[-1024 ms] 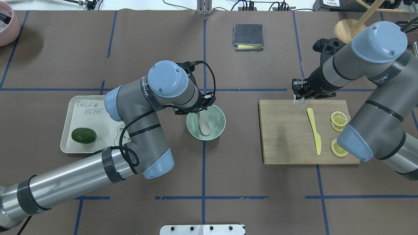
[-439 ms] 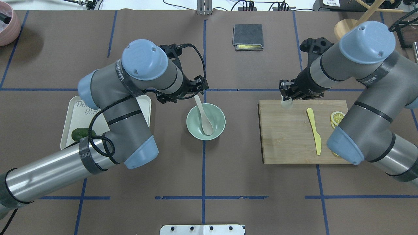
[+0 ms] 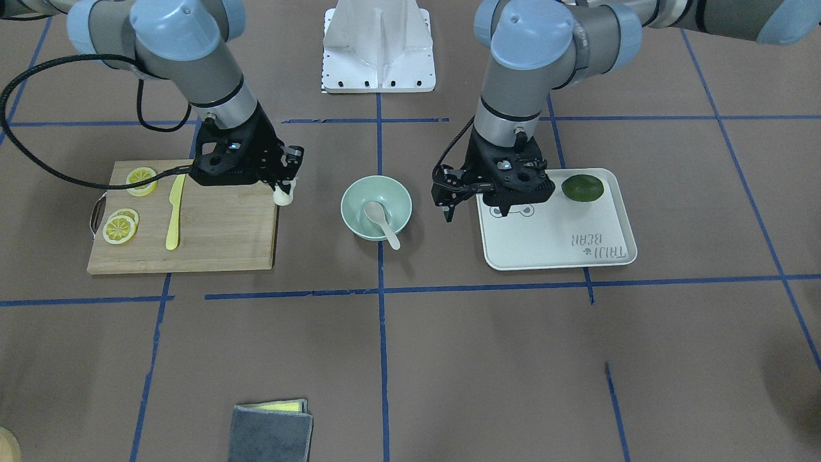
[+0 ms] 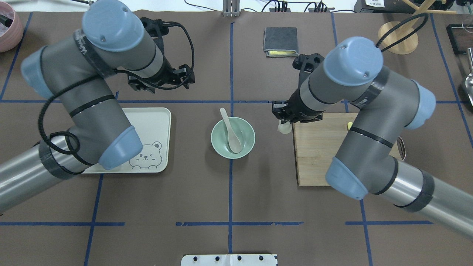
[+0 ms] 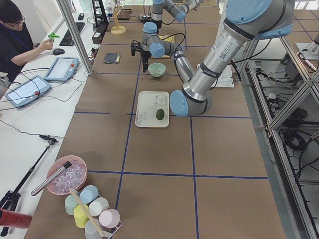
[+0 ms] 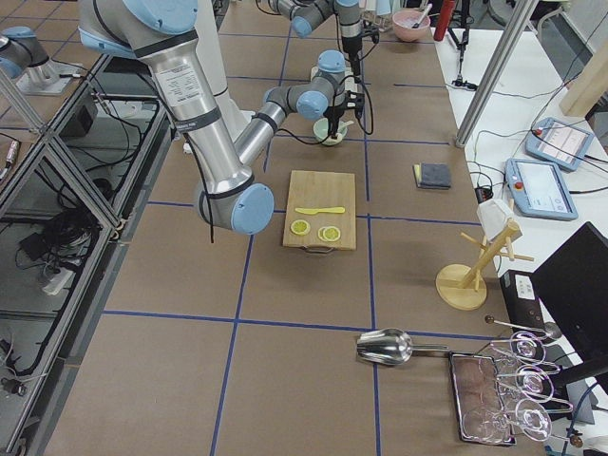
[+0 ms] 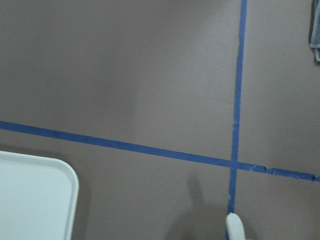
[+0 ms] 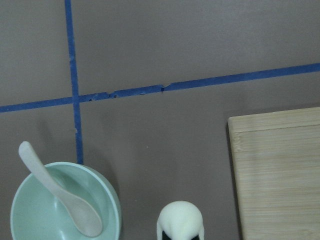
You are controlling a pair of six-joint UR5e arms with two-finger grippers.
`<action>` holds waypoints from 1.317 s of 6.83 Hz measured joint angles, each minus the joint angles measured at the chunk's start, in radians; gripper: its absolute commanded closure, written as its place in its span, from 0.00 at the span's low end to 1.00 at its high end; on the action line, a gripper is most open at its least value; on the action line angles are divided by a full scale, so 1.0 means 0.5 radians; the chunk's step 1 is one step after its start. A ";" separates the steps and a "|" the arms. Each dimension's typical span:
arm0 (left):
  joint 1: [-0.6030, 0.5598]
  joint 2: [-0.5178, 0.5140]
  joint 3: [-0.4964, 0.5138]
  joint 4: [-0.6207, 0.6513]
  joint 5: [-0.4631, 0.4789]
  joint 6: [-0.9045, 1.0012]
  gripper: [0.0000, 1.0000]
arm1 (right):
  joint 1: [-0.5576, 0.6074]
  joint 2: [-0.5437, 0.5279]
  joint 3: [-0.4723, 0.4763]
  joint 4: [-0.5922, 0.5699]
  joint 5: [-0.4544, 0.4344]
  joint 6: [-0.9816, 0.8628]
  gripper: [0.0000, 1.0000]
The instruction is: Put spoon and bun in bowl
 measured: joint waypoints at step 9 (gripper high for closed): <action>-0.359 0.171 -0.150 0.213 -0.003 0.575 0.00 | -0.208 0.543 -0.578 0.132 -0.171 0.221 0.00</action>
